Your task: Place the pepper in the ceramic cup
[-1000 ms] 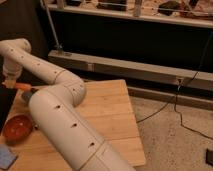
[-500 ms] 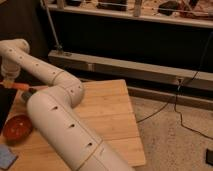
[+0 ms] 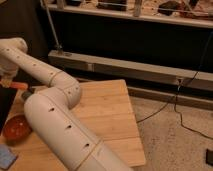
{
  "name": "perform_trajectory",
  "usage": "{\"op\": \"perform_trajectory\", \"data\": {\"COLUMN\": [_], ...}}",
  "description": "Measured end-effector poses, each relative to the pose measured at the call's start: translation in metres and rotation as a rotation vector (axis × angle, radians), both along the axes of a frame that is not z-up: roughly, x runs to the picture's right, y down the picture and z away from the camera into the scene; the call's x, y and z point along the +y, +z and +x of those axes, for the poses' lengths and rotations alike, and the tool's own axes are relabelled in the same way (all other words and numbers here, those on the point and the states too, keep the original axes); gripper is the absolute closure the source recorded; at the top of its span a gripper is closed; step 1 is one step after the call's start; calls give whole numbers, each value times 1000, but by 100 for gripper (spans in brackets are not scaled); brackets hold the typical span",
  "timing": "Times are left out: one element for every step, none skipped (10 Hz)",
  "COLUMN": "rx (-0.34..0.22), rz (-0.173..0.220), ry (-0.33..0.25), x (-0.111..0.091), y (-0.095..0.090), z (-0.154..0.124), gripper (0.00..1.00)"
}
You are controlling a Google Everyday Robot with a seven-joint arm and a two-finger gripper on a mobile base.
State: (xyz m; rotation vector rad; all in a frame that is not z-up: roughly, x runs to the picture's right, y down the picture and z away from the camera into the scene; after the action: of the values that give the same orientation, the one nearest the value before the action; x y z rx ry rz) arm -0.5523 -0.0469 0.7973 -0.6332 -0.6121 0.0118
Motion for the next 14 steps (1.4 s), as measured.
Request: {"op": "perform_trajectory", "data": {"rx": [-2,-4,-8,-9,-11,-13,-16,-19,-23,-29,-35,-38,-38,-37], "rz": [0,1,1,1,0,-1,-4,-10,-14,-21,-29,-34,-40,-43], "ry": [-1,-2,-6,-9,-12,-16,-17,-17,-15,-9,0,6,12,13], "x": [0,0,1,2,3,6,7,9,10,11,11,11,13,13], "y": [0,-1,-2,-2,-2,-1,0,1,2,3,5,7,11,14], "z": [-2,-3,-5,-6,-8,-10,-11,-12,-13,-13,-14,-14,-12,-10], "gripper": [64,64,64,64,64,64,64,64,64,64,64,64,64,64]}}
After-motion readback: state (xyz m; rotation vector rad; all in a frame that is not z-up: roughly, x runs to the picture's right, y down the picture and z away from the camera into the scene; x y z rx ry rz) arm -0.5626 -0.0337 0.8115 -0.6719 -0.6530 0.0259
